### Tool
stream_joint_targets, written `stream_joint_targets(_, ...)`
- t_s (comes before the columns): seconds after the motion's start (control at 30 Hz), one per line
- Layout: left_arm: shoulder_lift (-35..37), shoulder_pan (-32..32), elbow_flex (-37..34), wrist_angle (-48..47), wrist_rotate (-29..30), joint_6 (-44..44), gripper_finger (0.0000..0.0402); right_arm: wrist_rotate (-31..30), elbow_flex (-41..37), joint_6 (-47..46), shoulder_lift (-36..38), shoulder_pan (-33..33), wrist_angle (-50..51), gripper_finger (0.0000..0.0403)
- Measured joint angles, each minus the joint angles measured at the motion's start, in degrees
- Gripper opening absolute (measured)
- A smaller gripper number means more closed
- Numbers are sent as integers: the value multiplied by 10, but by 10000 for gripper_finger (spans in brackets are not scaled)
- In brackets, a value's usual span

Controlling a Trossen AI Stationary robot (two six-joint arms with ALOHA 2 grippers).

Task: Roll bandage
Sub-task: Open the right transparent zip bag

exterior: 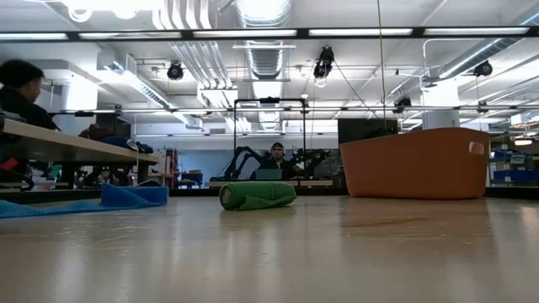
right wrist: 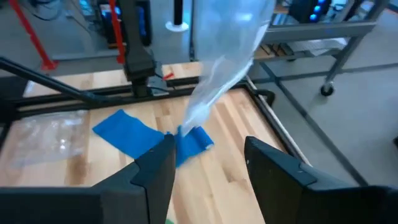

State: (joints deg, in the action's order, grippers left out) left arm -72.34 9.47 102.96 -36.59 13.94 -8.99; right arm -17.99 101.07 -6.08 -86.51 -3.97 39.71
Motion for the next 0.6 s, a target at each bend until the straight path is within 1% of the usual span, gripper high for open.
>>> stream_joint_targets(0.17, 1, 0, 18, 5, 0, 26, 0, 0, -13, 4, -11, 0, -29, 180)
stream_joint_targets(0.3, 0, 0, 30, 8, 0, 61, 0, -3, -20, 29, -21, 0, -94, 171)
stream_joint_targets(0.37, 0, 0, 37, 9, 0, 86, 0, -17, -21, 43, -25, -2, -137, 166)
stream_joint_targets(0.5, 1, 0, 60, 10, -14, 129, 0, -72, -22, 94, -26, -8, -215, 158)
stream_joint_targets(0.6, 0, -1, 79, 11, -16, 157, 0, -79, -23, 142, -30, -8, -287, 154)
